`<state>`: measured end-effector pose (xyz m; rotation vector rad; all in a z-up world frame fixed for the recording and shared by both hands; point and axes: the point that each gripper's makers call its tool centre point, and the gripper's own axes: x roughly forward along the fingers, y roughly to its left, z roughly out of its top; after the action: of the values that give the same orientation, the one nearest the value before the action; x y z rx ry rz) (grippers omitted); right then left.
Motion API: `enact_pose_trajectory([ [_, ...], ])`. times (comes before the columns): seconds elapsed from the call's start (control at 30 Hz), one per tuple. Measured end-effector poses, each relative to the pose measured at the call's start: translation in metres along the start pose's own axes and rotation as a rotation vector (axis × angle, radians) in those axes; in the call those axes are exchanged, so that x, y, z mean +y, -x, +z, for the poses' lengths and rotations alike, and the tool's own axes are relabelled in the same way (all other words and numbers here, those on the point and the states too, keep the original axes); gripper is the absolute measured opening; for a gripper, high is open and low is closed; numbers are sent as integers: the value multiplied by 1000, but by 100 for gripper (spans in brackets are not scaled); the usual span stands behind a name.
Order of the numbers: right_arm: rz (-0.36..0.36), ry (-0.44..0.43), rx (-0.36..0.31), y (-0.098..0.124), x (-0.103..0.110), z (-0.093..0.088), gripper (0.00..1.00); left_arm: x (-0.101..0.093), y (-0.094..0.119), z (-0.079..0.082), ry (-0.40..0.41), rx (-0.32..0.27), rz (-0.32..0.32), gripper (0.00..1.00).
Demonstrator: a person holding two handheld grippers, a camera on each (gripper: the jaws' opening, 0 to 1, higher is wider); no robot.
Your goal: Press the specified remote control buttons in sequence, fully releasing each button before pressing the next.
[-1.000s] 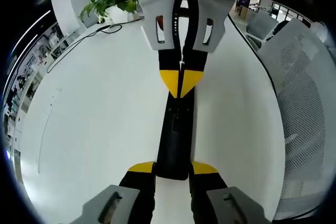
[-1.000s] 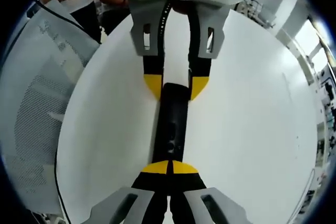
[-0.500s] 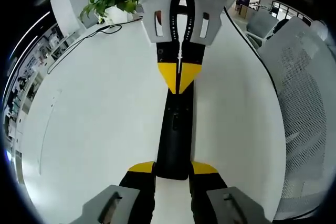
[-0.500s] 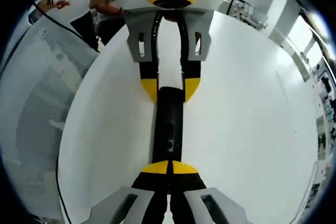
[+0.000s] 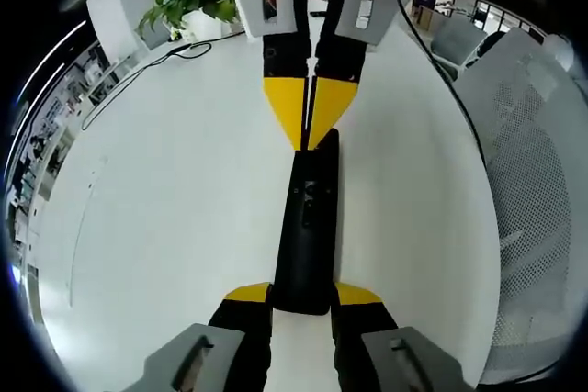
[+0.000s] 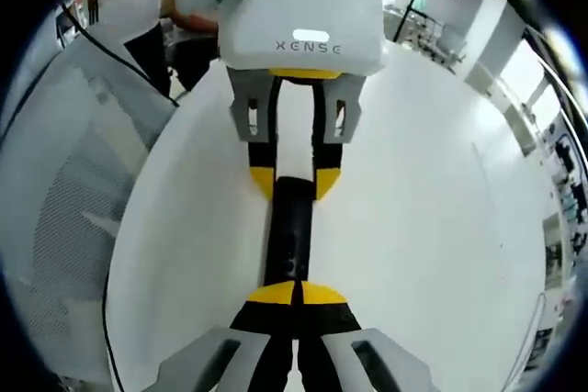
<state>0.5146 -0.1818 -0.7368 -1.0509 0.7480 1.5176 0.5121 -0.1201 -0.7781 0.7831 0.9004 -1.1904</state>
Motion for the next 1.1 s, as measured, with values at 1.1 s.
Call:
enact_pose_trajectory([
  [1.1,26,-91,-53,-11,-20,6,0,0,-1,1,-5,-7,2,24],
])
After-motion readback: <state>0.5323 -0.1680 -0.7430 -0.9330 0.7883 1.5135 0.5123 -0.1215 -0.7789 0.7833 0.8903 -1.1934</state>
